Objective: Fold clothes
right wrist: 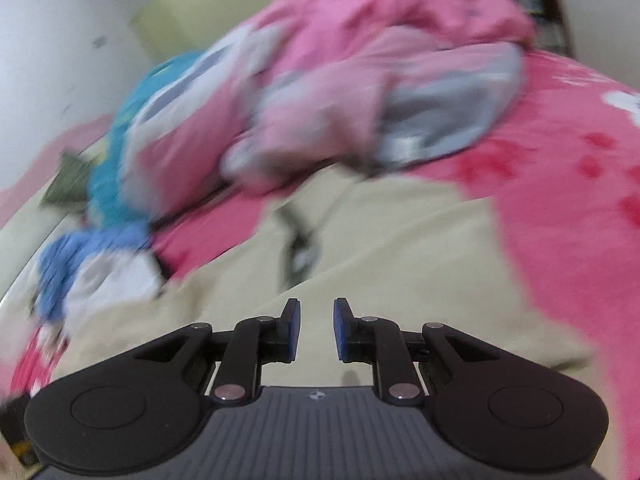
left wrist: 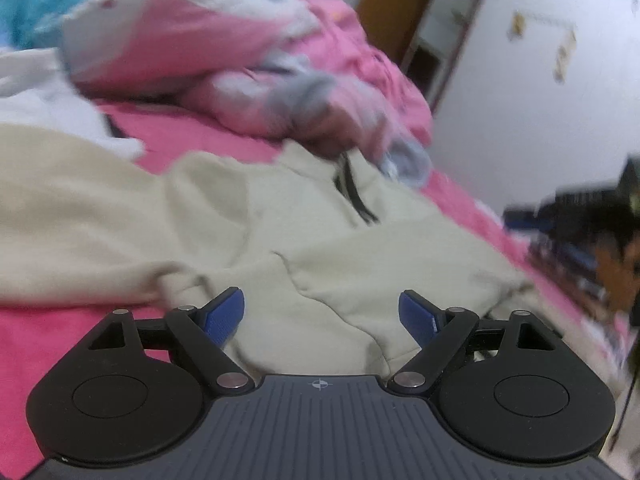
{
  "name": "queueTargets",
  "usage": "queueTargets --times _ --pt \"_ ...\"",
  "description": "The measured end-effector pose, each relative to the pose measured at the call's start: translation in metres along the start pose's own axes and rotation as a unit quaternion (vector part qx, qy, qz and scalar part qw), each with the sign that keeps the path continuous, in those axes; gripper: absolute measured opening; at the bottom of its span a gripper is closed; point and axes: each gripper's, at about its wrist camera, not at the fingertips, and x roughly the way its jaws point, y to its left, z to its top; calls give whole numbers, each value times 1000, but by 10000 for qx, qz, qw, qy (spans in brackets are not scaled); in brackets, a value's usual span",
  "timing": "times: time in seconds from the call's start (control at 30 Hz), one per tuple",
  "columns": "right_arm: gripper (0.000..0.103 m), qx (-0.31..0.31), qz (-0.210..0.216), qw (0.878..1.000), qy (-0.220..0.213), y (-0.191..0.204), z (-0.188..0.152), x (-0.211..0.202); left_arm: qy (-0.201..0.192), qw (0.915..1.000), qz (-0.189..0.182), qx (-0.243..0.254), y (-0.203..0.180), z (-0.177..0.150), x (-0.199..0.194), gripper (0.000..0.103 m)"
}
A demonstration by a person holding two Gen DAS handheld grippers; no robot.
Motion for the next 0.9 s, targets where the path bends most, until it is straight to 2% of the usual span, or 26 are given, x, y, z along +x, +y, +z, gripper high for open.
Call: queueTargets --times 0.1,0.2,0.3,0.37,0.5,0.67,0.9 --pt "19 -495 343 9981 142 50 -27 16 -227 9982 271 -477 18 -3 -27 88" --pt "19 -881 732 9929 333 96 -54 37 -473 9926 514 -993 45 -2 -41 88" --pt "19 -1100 727 9898 544 124 -73 61 -717 9831 755 -1506 71 -1 -55 88" --pt "19 -1471 480 9853 718 135 -84 81 -878 9746 915 -1845 88 -1 -64 88" --pt "19 -1195 433 9899 628 124 -95 94 -1195 9526 1228 -2512 123 1 -83 88" --pt "19 -911 475 9930 575 119 -97 96 -1580 9159 1608 -3321 166 2 -107 88" --pt "19 -511 532 9960 501 111 -100 99 -2020 8721 2304 -3815 196 16 -106 84"
